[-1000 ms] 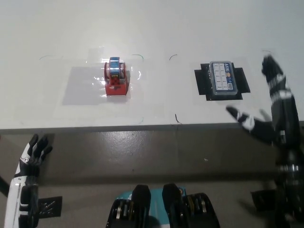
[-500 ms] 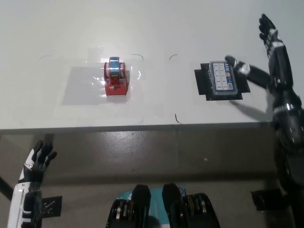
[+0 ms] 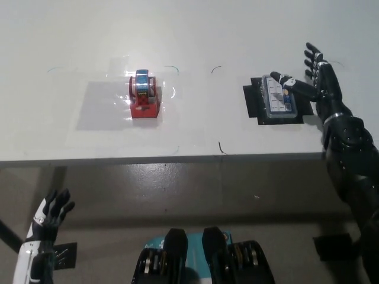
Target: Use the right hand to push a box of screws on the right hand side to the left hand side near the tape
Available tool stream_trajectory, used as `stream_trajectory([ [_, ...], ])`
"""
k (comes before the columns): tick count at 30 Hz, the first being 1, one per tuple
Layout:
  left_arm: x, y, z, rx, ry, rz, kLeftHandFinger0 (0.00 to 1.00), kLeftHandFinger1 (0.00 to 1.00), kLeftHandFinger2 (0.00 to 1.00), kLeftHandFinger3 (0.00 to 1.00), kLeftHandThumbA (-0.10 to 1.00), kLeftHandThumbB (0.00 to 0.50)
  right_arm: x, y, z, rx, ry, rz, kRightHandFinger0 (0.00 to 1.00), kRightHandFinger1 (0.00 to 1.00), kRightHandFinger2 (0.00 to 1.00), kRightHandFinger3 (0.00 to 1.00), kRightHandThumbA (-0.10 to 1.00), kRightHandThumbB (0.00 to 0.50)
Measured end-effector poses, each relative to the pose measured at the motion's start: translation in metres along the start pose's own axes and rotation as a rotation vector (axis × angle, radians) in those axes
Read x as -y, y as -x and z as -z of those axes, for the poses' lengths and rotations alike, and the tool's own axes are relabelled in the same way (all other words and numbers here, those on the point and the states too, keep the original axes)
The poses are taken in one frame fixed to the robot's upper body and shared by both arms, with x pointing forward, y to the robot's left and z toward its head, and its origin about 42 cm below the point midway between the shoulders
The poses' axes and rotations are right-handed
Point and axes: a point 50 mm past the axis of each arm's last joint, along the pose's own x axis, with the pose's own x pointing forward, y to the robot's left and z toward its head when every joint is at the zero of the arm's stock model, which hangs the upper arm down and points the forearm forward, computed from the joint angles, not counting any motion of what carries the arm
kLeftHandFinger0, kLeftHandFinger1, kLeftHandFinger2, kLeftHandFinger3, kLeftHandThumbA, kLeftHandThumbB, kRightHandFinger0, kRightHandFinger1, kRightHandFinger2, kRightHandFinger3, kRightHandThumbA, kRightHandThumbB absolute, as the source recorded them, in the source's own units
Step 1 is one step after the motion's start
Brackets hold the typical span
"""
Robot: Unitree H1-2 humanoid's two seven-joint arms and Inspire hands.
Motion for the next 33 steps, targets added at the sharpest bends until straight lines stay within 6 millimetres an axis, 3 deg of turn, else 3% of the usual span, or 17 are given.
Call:
stream_trajectory([
  [5,0.000,0.007,0.000,-0.018,0.002,0.004,1.00,1.00,1.00,1.00,1.00,0.282,-0.002,0.003,0.013,-0.061,-0.026,0.007,1.00,1.00,1.00,1.00,1.00,0.157],
  [11,0.000,0.009,0.000,-0.025,0.006,0.008,1.00,1.00,1.00,1.00,0.98,0.271,-0.009,0.008,0.022,-0.085,-0.068,0.015,1.00,1.00,1.00,1.00,1.00,0.179],
  [18,0.000,0.009,0.000,-0.025,0.015,0.008,1.00,1.00,1.00,1.00,0.99,0.269,-0.034,0.016,0.032,-0.079,-0.168,0.018,1.00,1.00,1.00,1.00,1.00,0.203],
  [23,0.001,0.010,0.000,-0.025,0.019,0.007,1.00,1.00,1.00,1.00,0.99,0.282,-0.062,0.022,0.034,-0.072,-0.243,0.006,1.00,1.00,1.00,1.00,1.00,0.181],
  [25,0.001,0.010,0.000,-0.025,0.020,0.005,1.00,1.00,1.00,1.00,0.99,0.268,-0.077,0.025,0.034,-0.067,-0.279,-0.003,1.00,1.00,1.00,1.00,1.00,0.206],
  [33,0.002,0.012,0.000,-0.033,0.025,0.000,1.00,1.00,1.00,1.00,0.99,0.262,-0.145,0.042,0.030,-0.060,-0.396,-0.056,1.00,1.00,1.00,1.00,1.00,0.191],
])
